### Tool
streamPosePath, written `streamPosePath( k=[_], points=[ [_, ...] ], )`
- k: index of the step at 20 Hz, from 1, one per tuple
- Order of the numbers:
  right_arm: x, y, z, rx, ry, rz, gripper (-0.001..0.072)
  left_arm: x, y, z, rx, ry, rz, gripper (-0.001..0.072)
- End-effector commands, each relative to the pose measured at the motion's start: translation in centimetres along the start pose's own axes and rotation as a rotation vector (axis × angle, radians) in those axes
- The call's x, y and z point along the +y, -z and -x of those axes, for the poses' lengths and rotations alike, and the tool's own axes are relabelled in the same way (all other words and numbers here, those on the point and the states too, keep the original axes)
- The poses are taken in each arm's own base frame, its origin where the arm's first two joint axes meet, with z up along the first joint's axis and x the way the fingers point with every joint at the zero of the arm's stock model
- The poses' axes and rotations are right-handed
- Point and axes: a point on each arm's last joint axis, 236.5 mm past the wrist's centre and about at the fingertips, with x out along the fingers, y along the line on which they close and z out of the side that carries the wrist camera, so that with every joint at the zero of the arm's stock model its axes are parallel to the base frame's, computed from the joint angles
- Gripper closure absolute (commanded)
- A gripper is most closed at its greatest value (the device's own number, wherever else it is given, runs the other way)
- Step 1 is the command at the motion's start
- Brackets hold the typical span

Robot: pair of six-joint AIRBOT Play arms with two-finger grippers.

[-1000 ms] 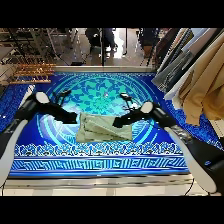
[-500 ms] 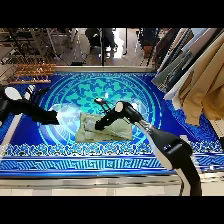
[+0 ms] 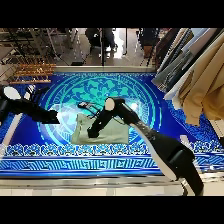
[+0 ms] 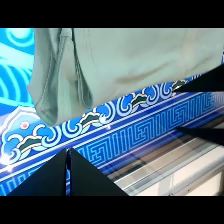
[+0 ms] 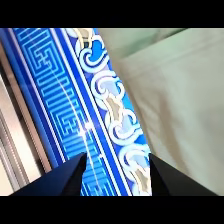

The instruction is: Fold the clothes and pants, and hang the long-sleeved shirts on hangers.

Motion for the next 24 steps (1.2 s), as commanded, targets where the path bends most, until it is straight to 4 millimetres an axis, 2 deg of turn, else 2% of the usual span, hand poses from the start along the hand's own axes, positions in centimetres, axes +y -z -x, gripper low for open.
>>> streamPosePath(
  k=[1, 3, 5, 8, 9, 10, 11, 13, 15, 18, 19, 21, 22, 24],
  points=[
    [-3.8, 2.4, 3.8, 0.02, 0.079, -0.262, 0.0251, 0.0, -0.2, 0.0, -0.007, 0.002, 0.0, 0.0691],
    [-8.5, 5.0, 5.3, -0.028, 0.056, -0.519, 0.0279, 0.0, -0.1, 0.0, -0.007, 0.001, -0.001, 0.0691],
    [-12.3, 8.4, 5.7, -0.082, 0.004, -0.744, 0.0269, 0.0, -0.1, 0.0, -0.007, 0.001, -0.001, 0.0692],
    [-15.1, 12.9, 5.3, -0.184, -0.101, -0.994, 0.0236, 0.0, -0.1, 0.0, -0.004, -0.004, -0.007, 0.0691],
    [-15.9, 14.5, 4.9, -0.204, -0.132, -1.072, 0.0186, 0.0, -0.1, -0.1, -0.003, -0.004, -0.008, 0.0692],
    [-16.7, 15.7, 4.5, -0.234, -0.157, -1.113, 0.0181, -0.2, -0.1, -0.2, 0.0, -0.003, -0.014, 0.0692],
    [-17.2, 16.0, 4.4, -0.277, -0.188, -1.135, 0.0181, -0.5, -0.1, -0.3, 0.002, -0.001, -0.02, 0.0691],
    [-18.0, 15.4, 4.4, -0.362, -0.246, -1.124, 0.0179, -1.1, 0.0, -0.6, 0.01, 0.002, -0.035, 0.0691],
    [-18.6, 14.4, 3.4, -0.403, -0.285, -1.127, 0.018, -2.0, 0.1, -1.0, 0.02, 0.007, -0.056, 0.0692],
    [-16.9, 11.7, 1.3, -0.396, -0.392, -1.072, 0.0218, -3.3, 0.2, -1.6, 0.036, 0.013, -0.088, 0.0692],
    [-16.1, 10.6, 1.0, -0.379, -0.408, -1.035, 0.032, -3.8, 0.3, -1.8, 0.041, 0.016, -0.099, 0.0692],
    [-15.3, 8.6, 2.2, -0.372, -0.403, -0.944, 0.0694, -4.5, 0.4, -2.1, 0.05, 0.02, -0.117, 0.0692],
    [-15.5, 8.2, 3.7, -0.373, -0.381, -0.921, 0.0696, -4.8, 0.6, -2.2, 0.057, 0.023, -0.123, 0.0692],
    [-17.2, 9.2, 7.5, -0.399, -0.256, -0.933, 0.0697, -5.4, 1.7, -2.3, 0.106, 0.036, -0.131, 0.0692]
  ],
)
